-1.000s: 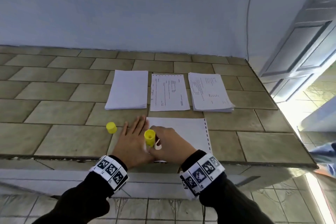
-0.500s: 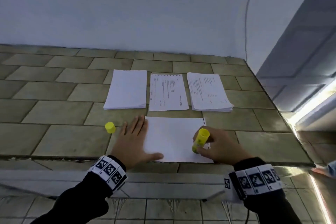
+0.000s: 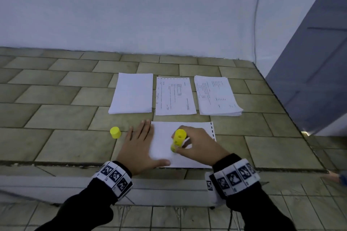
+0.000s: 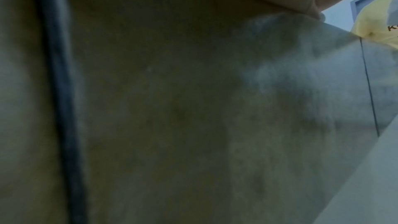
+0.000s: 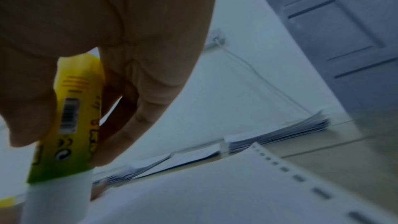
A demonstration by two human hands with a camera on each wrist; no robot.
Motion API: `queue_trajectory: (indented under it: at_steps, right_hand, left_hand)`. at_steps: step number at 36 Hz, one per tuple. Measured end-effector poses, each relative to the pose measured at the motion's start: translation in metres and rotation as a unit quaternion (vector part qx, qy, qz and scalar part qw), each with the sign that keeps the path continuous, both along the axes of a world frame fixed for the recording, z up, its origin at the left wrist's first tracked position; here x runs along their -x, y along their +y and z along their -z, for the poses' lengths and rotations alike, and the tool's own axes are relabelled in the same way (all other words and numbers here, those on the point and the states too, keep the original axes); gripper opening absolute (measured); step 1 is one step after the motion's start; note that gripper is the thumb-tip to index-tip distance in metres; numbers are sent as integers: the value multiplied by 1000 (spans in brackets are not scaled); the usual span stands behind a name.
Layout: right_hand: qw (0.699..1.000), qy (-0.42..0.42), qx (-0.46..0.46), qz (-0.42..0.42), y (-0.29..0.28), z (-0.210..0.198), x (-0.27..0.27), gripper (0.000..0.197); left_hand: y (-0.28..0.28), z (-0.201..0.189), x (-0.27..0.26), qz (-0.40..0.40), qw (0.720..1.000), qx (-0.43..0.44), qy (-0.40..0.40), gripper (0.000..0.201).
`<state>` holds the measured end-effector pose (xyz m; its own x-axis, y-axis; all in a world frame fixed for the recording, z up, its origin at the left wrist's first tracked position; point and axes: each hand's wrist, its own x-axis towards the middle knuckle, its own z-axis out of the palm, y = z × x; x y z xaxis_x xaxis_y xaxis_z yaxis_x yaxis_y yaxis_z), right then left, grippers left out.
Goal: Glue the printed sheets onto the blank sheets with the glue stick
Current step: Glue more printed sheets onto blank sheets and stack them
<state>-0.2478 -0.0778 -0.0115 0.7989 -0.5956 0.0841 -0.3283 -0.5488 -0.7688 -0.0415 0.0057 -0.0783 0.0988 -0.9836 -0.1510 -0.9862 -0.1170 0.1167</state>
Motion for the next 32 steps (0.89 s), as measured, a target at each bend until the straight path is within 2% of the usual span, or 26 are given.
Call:
queue_trajectory:
  at_steps: [6,12,18,23,29,32]
  right_hand:
    - [999,18,-15,-24,11,-2,-35,17]
    - [994,76,24,-75,12,-10,-52,15]
    - [997,73,4,-26,-13,-10,-67,14]
    - [996,78,16,42,-38,-8,-74,13]
    - [996,63,-6,70,-42,-1,-58,14]
    - [996,40,-46,61,-34,-3,-37,15]
  left_hand:
    - [-2,1,2,-12,1000,-2,2,149]
    - [-1,-3,3,-7,1000,-5,5,150]
    - [-1,5,-2,7,1000,16,-9,141]
    - [0,2,-1,3,1000,1,-8,147]
    - [1,1,-2,-5,1000,8,6,147]
    - [1,2,-3,-3,1000,18,13,144]
